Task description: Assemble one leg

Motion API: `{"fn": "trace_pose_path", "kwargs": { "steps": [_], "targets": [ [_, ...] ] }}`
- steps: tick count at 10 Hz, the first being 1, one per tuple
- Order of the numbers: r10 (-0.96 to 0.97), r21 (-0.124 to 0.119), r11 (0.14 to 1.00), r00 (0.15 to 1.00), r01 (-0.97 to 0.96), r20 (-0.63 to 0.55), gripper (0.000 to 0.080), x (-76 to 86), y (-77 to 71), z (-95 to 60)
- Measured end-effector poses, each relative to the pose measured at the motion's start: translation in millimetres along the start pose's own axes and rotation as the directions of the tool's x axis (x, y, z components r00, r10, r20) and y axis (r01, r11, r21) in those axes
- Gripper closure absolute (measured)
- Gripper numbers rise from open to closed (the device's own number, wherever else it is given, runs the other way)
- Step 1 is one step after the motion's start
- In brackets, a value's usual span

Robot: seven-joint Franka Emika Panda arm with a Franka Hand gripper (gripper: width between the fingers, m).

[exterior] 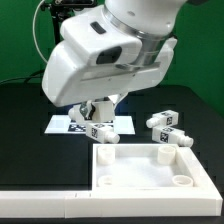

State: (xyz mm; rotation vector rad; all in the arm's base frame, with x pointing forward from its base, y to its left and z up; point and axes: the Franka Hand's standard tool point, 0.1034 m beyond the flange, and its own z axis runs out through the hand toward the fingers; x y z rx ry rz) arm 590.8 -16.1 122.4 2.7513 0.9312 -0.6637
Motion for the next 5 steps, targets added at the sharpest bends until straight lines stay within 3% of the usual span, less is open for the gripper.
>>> {"fn": "trace_pose_path", "kwargs": {
  "steps": [2, 3, 5],
  "targets": [
    [0.015, -0.028, 0.999, 0.988, -0.02, -0.154, 0.0515, 6.5, 9.0, -5.3],
    [0.1, 0.038, 0.995, 0.975, -0.094, -0.196, 0.0515, 12.4, 0.1, -15.4],
    [0.226, 0.161, 0.971, 0.906, -0.179, -0.359, 0.0515, 41.8, -4.9, -51.0]
  ]
}}
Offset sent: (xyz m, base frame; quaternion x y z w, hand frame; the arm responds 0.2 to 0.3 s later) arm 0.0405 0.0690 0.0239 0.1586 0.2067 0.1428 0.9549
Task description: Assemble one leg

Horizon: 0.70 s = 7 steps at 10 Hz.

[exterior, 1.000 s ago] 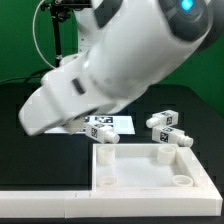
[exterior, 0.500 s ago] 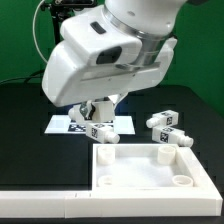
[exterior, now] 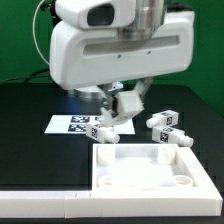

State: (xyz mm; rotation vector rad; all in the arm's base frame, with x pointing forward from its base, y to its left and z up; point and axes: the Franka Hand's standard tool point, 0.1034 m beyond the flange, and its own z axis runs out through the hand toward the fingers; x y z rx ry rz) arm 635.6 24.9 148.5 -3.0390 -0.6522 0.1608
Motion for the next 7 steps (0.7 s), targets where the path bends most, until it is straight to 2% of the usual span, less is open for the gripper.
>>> {"fn": "trace_pose_path", "kwargs": {
  "steps": [1, 2, 3, 5, 6, 7],
  "targets": [
    [0.027, -0.011, 1.0, 0.998, -0.028, -0.061, 0.0515, 11.9, -5.4, -7.0],
    [0.03, -0.035, 0.999, 0.991, -0.035, -0.134, 0.0515, 23.1, -11.4, -14.4],
    [0.008, -0.064, 0.998, 0.977, -0.022, -0.214, 0.0515, 23.5, -3.9, -13.9],
    [0.008, -0.099, 0.994, 0.961, -0.037, -0.276, 0.0515, 20.3, 5.3, -10.9],
    [0.01, -0.095, 0.995, 0.963, -0.037, -0.27, 0.0515, 20.1, 2.0, -9.5],
    [0.057, -0.072, 0.994, 0.951, -0.082, -0.303, 0.0515, 20.4, -11.8, -3.0]
  ]
}}
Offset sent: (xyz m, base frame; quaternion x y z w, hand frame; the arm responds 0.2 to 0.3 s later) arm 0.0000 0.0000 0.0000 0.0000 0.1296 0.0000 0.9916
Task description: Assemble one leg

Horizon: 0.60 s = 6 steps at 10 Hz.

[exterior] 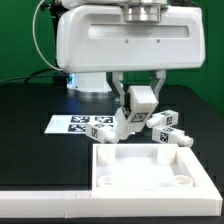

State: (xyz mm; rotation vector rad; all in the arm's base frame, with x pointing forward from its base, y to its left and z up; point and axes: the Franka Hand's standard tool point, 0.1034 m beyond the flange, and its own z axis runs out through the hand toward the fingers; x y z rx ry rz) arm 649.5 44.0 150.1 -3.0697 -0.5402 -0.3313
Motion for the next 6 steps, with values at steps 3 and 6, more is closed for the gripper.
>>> {"fn": "trace_pose_path", "kwargs": {
  "steps": [3, 6],
  "targets": [
    [0.085, 0.057, 0.995, 0.996, -0.084, -0.019, 0.0515, -3.5, -51.9, 12.7],
    [0.123, 0.054, 0.991, 0.992, -0.122, -0.028, 0.0515, 0.2, -54.6, 10.4]
  ]
}}
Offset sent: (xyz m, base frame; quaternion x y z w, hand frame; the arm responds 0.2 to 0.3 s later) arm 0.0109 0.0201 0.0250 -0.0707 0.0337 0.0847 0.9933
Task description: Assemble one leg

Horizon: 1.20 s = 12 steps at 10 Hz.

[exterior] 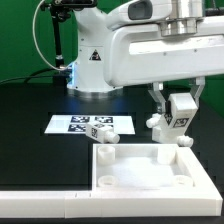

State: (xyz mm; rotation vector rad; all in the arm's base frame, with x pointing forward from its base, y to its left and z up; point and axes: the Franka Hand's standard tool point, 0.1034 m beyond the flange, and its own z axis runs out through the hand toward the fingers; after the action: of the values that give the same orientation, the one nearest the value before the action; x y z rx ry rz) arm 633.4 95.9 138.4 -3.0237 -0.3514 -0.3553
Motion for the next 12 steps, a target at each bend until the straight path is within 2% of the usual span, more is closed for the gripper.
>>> {"fn": "trace_pose_path", "kwargs": {
  "steps": [1, 4, 6, 7, 9, 10, 12],
  "targets": [
    [-0.012, -0.036, 0.999, 0.994, 0.008, -0.112, 0.0515, 7.3, 6.5, -1.3],
    [0.007, -0.083, 0.996, 0.944, -0.037, -0.331, 0.0515, -7.3, 15.0, 8.3],
    [0.007, -0.109, 0.992, 0.909, -0.058, -0.417, 0.0515, -5.4, 37.3, 4.9],
    [0.017, -0.098, 0.993, 0.912, -0.062, -0.409, 0.0515, -6.9, 35.1, 7.2],
    [0.016, -0.097, 0.993, 0.913, -0.061, -0.408, 0.0515, -7.4, 34.4, 8.4],
    [0.028, -0.082, 0.994, 0.911, -0.067, -0.413, 0.0515, -8.2, 30.9, 13.0],
    [0.037, -0.05, 0.997, 0.907, -0.064, -0.42, 0.0515, -3.4, 8.3, 23.6]
  ]
}}
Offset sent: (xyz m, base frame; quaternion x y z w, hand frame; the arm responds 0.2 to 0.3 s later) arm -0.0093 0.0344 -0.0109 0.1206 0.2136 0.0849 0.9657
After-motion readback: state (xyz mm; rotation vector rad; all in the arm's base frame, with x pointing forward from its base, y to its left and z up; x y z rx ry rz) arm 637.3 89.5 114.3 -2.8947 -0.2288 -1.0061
